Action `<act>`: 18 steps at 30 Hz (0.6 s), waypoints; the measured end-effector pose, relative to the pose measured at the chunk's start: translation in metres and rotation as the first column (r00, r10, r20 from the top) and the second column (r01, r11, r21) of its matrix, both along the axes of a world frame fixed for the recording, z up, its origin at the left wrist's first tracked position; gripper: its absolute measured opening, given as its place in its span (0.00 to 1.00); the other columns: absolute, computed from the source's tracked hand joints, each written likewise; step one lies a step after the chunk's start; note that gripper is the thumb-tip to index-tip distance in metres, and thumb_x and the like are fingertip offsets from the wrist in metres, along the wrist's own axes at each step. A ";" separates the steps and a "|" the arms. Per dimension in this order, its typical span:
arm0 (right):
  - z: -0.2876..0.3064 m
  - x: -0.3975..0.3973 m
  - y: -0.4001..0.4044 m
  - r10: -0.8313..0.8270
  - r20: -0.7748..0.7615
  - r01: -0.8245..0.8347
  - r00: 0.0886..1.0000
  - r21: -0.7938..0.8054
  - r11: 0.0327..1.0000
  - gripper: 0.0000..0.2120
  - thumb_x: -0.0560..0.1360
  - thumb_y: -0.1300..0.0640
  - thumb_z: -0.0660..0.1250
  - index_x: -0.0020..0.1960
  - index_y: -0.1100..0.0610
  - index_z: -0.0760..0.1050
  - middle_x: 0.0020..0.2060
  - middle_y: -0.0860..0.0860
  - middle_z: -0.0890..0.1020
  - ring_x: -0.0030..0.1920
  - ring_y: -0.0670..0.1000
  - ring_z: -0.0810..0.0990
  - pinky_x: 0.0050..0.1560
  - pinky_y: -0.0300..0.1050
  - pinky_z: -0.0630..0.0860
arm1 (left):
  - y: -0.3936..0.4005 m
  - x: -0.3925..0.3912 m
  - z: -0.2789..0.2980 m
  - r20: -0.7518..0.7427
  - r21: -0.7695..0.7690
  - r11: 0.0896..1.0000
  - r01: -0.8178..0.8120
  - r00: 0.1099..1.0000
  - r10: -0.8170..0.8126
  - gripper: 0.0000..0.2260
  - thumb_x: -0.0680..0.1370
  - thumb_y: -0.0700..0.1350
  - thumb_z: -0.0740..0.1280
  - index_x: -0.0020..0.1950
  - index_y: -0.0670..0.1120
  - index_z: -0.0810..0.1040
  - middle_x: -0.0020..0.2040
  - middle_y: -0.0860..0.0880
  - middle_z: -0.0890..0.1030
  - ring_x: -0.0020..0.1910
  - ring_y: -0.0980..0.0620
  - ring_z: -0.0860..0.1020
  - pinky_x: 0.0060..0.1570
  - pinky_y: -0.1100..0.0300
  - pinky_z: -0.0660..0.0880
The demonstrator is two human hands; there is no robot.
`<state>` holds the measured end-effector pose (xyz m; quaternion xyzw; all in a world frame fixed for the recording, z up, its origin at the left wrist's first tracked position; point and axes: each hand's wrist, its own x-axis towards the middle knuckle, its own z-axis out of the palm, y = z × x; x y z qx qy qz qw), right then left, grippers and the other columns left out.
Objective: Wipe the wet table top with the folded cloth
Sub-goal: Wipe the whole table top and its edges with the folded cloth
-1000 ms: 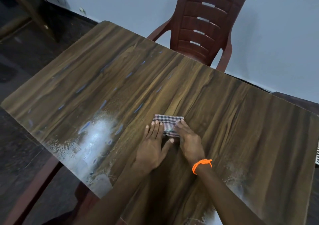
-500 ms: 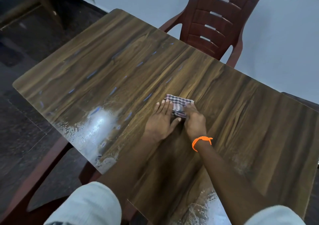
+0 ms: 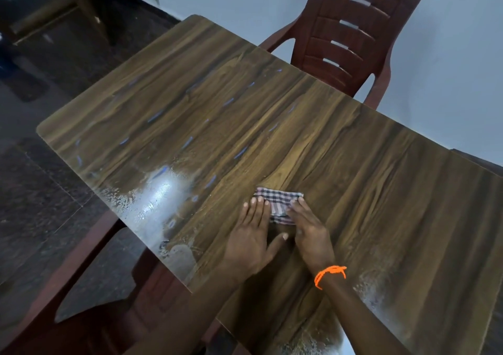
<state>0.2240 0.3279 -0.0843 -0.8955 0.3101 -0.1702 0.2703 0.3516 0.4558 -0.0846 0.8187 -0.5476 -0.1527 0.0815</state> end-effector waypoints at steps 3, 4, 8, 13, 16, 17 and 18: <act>0.001 0.016 -0.017 -0.112 -0.008 0.112 0.994 -0.008 0.994 0.22 0.68 0.79 0.64 0.59 0.65 0.79 0.61 0.60 0.79 0.68 0.57 0.72 0.68 0.46 0.67 | -0.028 0.013 0.004 0.024 0.004 1.000 0.021 0.999 -0.021 0.38 0.84 0.66 0.48 0.82 0.37 0.54 0.82 0.38 0.56 0.83 0.44 0.49 0.81 0.46 0.45; 0.001 0.025 -0.021 -0.135 -0.013 0.135 0.991 -0.011 0.991 0.22 0.68 0.79 0.64 0.58 0.65 0.79 0.61 0.60 0.79 0.67 0.57 0.72 0.68 0.45 0.67 | -0.034 0.020 0.005 0.029 0.006 1.000 0.020 0.999 -0.020 0.38 0.84 0.65 0.49 0.82 0.37 0.54 0.82 0.38 0.57 0.83 0.44 0.50 0.81 0.46 0.45; -0.001 0.060 -0.021 -0.113 -0.020 0.113 0.993 -0.003 0.994 0.23 0.67 0.78 0.62 0.58 0.63 0.79 0.60 0.59 0.80 0.67 0.58 0.73 0.67 0.44 0.66 | -0.038 0.051 0.009 0.041 -0.004 1.000 -0.012 0.999 0.012 0.36 0.85 0.63 0.51 0.82 0.38 0.54 0.82 0.39 0.56 0.83 0.45 0.50 0.81 0.48 0.43; -0.004 0.076 0.015 -0.020 -0.008 0.020 1.000 0.007 1.000 0.23 0.67 0.77 0.64 0.58 0.62 0.79 0.62 0.57 0.79 0.69 0.57 0.71 0.68 0.48 0.68 | 0.007 0.063 0.010 0.003 0.008 0.998 -0.066 0.998 0.066 0.37 0.84 0.65 0.48 0.83 0.39 0.51 0.83 0.40 0.53 0.83 0.47 0.47 0.81 0.49 0.43; -0.007 0.066 0.046 0.044 -0.004 -0.044 0.999 0.024 0.999 0.23 0.68 0.77 0.65 0.60 0.63 0.78 0.63 0.56 0.78 0.71 0.56 0.68 0.67 0.49 0.71 | 0.045 0.051 0.005 -0.030 0.010 0.993 -0.122 0.992 0.122 0.38 0.84 0.67 0.46 0.83 0.41 0.49 0.84 0.43 0.50 0.83 0.50 0.42 0.82 0.50 0.42; -0.007 0.059 0.055 0.068 0.001 -0.068 0.998 0.021 0.997 0.22 0.68 0.77 0.66 0.60 0.63 0.78 0.64 0.56 0.78 0.71 0.56 0.68 0.66 0.50 0.71 | 0.057 0.044 0.002 -0.015 -0.004 0.991 -0.134 0.991 0.134 0.38 0.84 0.68 0.46 0.83 0.41 0.50 0.84 0.43 0.51 0.83 0.50 0.43 0.82 0.50 0.42; -0.007 0.050 0.062 0.096 0.002 -0.096 0.995 0.016 0.995 0.22 0.68 0.77 0.67 0.60 0.64 0.78 0.64 0.56 0.77 0.71 0.56 0.68 0.66 0.50 0.71 | 0.067 0.035 0.000 -0.002 -0.019 0.989 -0.144 0.990 0.144 0.38 0.84 0.68 0.47 0.83 0.41 0.51 0.83 0.43 0.52 0.83 0.50 0.44 0.82 0.50 0.43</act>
